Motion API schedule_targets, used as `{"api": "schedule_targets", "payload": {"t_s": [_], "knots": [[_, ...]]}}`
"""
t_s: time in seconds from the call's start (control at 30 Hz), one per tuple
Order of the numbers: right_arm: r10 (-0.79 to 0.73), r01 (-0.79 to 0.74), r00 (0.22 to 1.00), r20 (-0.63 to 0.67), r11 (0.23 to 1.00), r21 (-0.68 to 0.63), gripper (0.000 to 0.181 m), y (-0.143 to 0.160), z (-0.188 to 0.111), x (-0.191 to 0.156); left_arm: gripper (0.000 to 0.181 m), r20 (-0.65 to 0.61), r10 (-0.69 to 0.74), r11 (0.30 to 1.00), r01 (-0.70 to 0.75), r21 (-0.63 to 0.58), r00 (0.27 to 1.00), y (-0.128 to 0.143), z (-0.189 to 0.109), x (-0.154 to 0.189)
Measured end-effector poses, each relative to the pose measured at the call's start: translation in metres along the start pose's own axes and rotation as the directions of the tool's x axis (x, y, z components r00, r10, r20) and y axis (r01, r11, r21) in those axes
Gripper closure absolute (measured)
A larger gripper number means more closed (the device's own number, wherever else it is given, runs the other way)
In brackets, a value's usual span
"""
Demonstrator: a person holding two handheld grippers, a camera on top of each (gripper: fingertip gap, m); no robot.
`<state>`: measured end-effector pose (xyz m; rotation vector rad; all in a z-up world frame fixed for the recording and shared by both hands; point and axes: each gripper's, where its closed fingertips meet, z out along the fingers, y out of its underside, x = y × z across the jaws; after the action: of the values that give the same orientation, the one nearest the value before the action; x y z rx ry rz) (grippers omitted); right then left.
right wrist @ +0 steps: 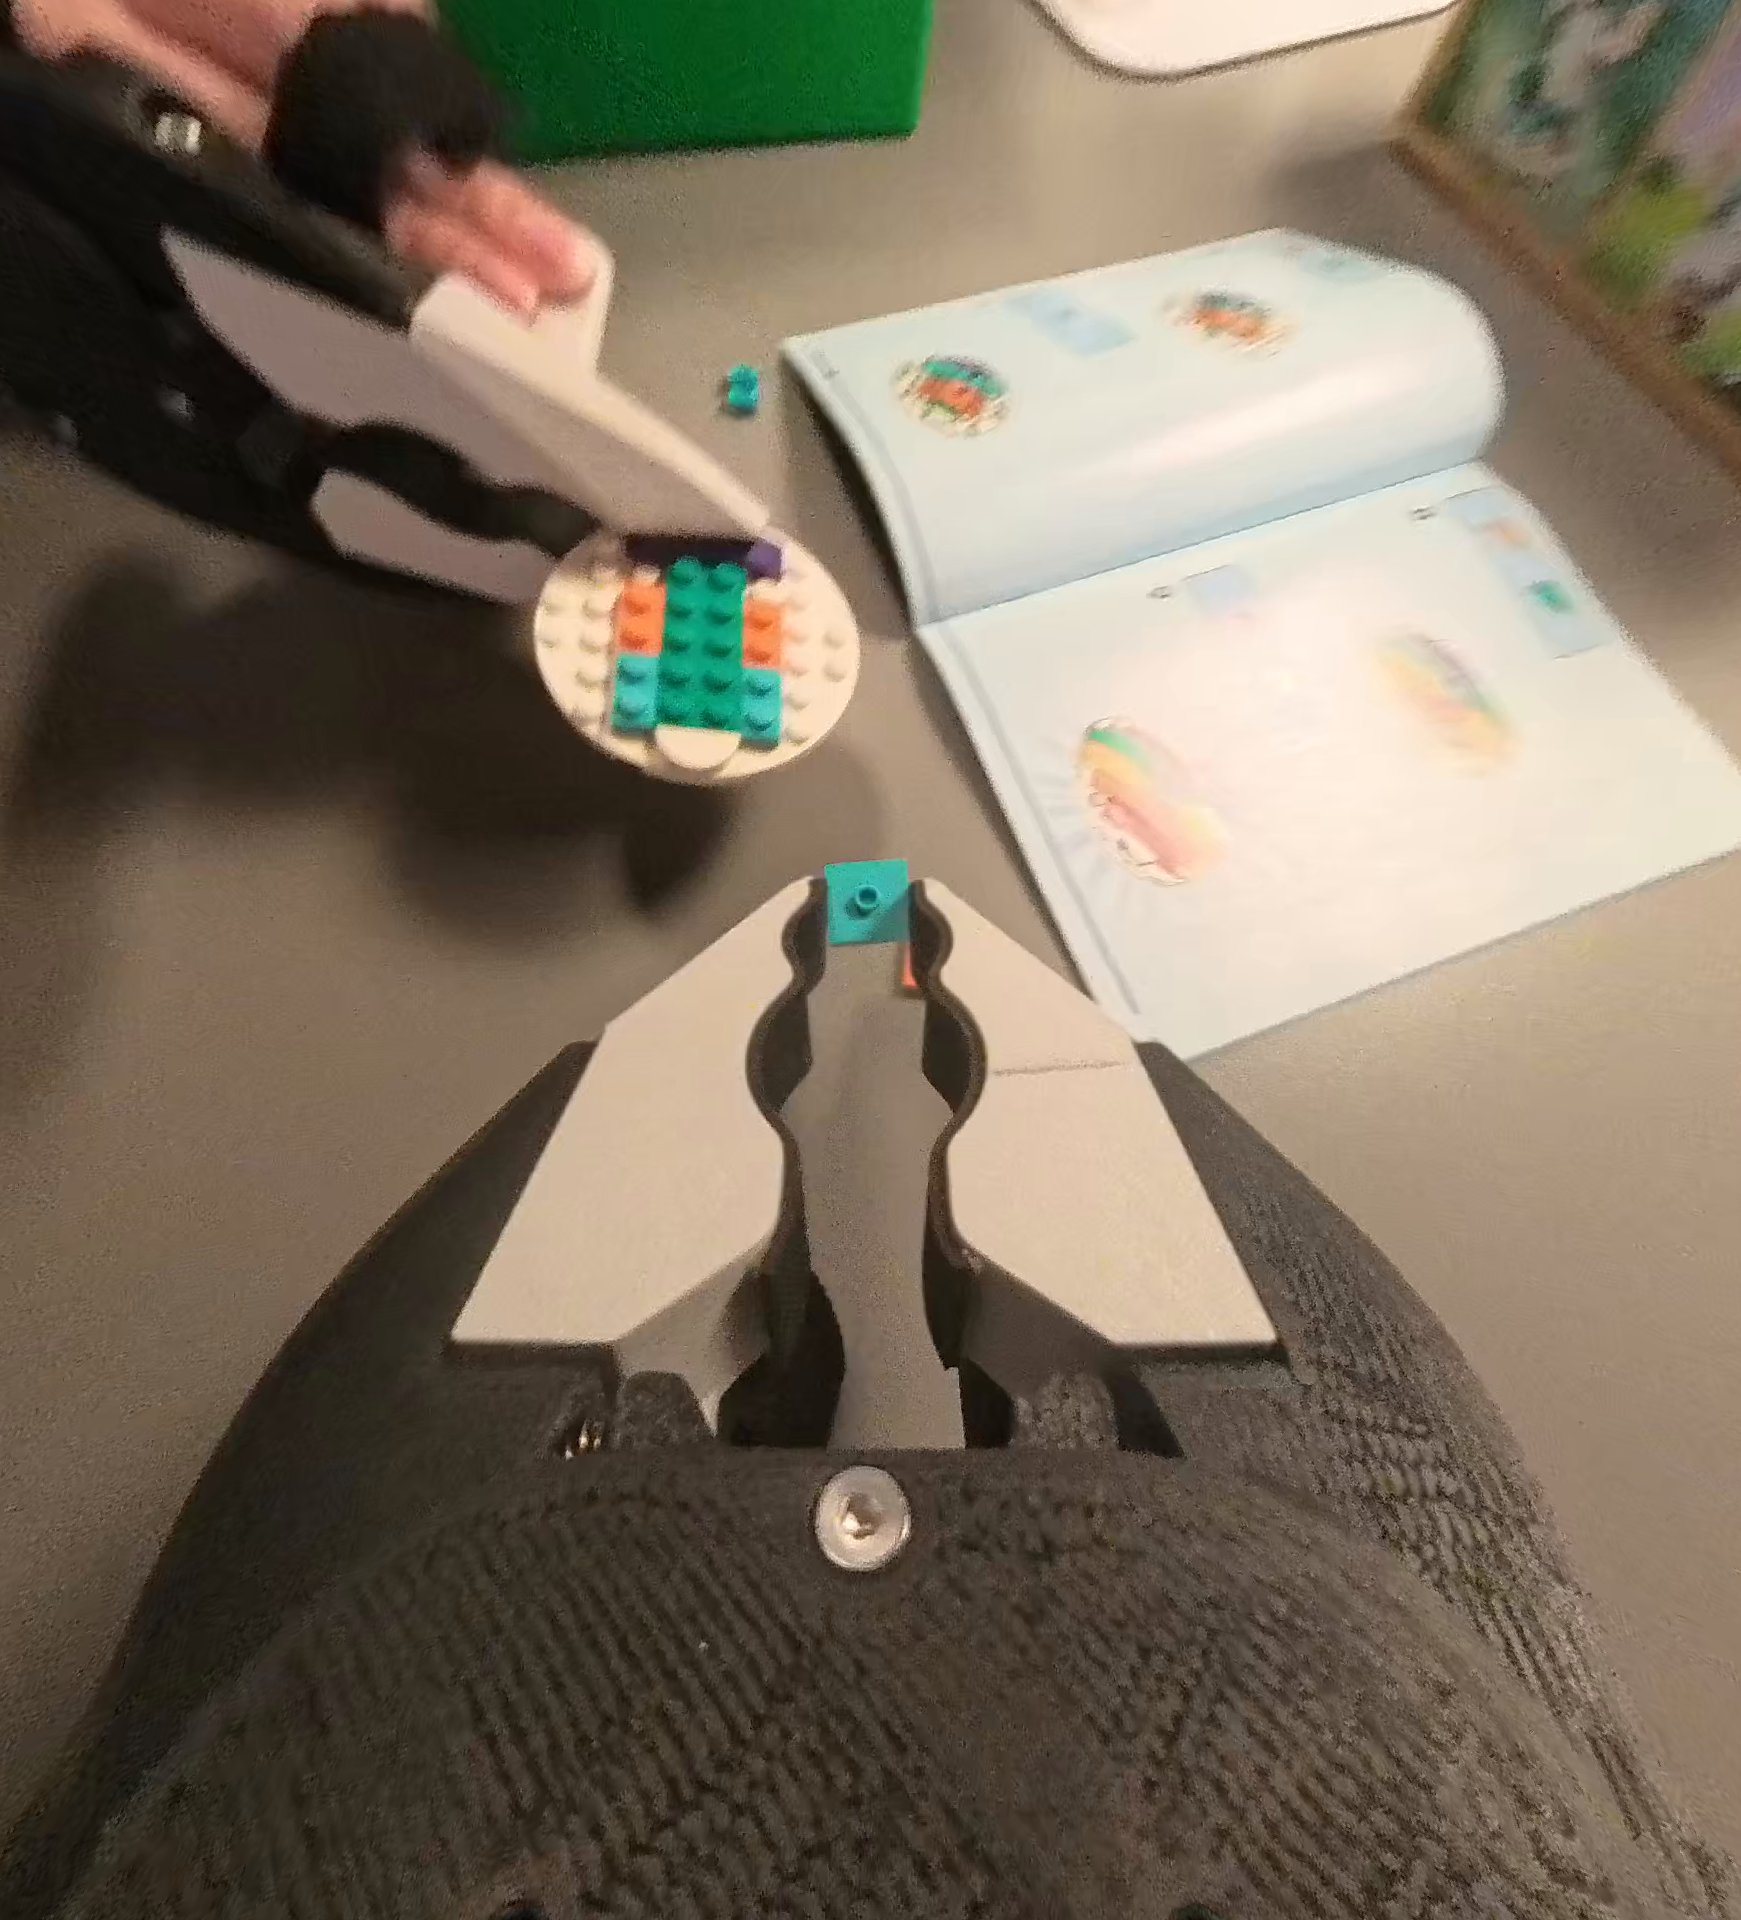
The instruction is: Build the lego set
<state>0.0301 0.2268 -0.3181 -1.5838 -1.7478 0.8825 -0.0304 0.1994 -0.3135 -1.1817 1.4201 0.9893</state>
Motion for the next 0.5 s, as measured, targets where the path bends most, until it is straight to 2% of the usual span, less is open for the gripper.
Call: {"api": "schedule_targets", "payload": {"t_s": [0.13, 0.23, 0.5], "knots": [[0.047, -0.042, 0.998, -0.052, 0.994, 0.103, 0.168, -0.022, -0.013, 0.007, 0.173, 0.070, 0.014, 0.999, -0.011, -0.036, 0.997, -0.007, 0.003, -0.005], [0.037, -0.030, 0.998, -0.048, 0.990, 0.136, 0.168, -0.034, -0.012, -0.001, 0.172, 0.072, 0.015, 0.998, -0.011, -0.054, 0.997, -0.010, 0.006, -0.003], [-0.085, 0.087, 0.996, -0.027, 0.993, 0.081, 0.167, -0.039, 0.009, -0.029, 0.173, 0.093, -0.021, 0.997, 0.027, -0.066, 0.995, -0.007, 0.006, -0.006]]}}
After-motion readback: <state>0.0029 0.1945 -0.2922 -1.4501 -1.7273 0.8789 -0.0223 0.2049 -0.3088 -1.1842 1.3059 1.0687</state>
